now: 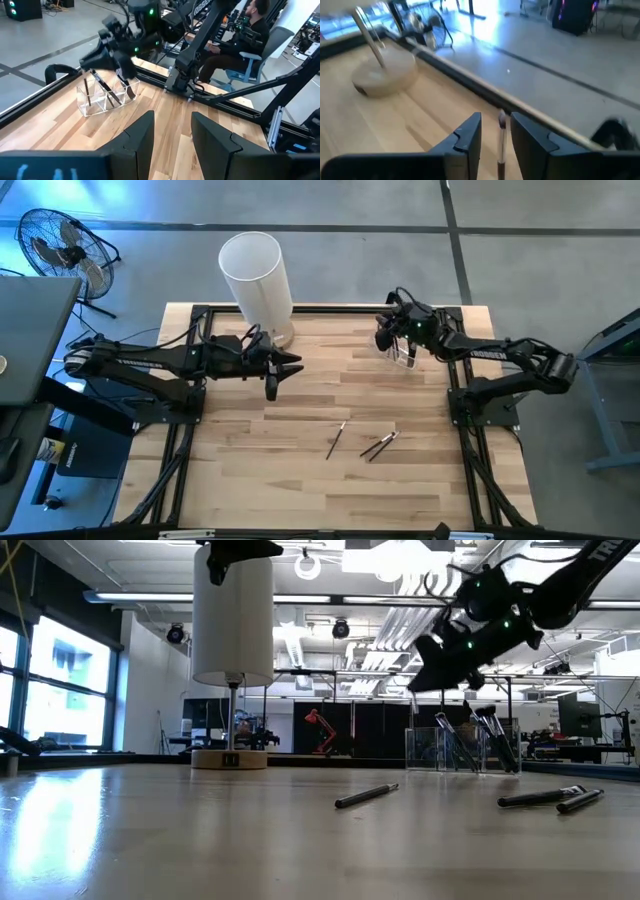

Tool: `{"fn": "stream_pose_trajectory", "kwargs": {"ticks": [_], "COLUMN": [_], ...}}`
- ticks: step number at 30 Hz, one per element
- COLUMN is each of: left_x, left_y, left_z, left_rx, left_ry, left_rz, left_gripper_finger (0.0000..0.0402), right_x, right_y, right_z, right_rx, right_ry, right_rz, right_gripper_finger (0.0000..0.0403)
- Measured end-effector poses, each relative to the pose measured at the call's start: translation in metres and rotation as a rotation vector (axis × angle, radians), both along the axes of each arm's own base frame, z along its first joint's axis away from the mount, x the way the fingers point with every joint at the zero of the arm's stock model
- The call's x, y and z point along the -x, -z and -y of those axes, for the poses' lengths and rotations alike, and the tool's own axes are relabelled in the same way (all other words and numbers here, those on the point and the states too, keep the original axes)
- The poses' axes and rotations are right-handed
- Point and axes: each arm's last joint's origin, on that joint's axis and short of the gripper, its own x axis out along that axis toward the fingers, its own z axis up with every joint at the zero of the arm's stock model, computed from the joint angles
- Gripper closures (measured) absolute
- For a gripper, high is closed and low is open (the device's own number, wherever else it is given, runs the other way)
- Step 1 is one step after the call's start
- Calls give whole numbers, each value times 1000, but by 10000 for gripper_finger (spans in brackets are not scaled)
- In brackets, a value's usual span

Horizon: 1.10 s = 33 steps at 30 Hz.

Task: Put items in baskets/containers
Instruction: Put the eyeshadow brush into the transparent organizer

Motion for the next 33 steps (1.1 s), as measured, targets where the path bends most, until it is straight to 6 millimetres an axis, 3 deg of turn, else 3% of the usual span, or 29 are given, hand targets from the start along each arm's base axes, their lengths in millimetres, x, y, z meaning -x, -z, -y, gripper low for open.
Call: {"fn": "stream_pose_trajectory", "kwargs": {"ticks": [8, 13, 18, 22, 29, 33], "left_x": [-1, -9, -24, -42, -86, -113], "left_y": [1, 10, 23, 21, 9, 9], "left_z": [-1, -1, 1, 8, 25, 31], "left_rx": [-6, 11, 63, 64, 57, 125], "left_ry": [-35, -53, -59, -35, -29, -47], "left_rz": [-11, -42, -87, -106, -216, -316], "left_gripper_finger": [273, 273, 289, 310, 356, 385], "right_x": [1, 2, -2, 0, 14, 24], "right_y": [-69, -111, -132, -128, -90, -61], "right_z": [-9, -36, -72, -99, -141, -162], "right_rx": [113, 53, -83, -194, -363, -402], "right_ry": [-69, -248, -455, -500, -423, -415], "right_rz": [31, 3, -97, -250, -505, -520], "right_gripper_finger": [301, 301, 335, 392, 396, 397]}}
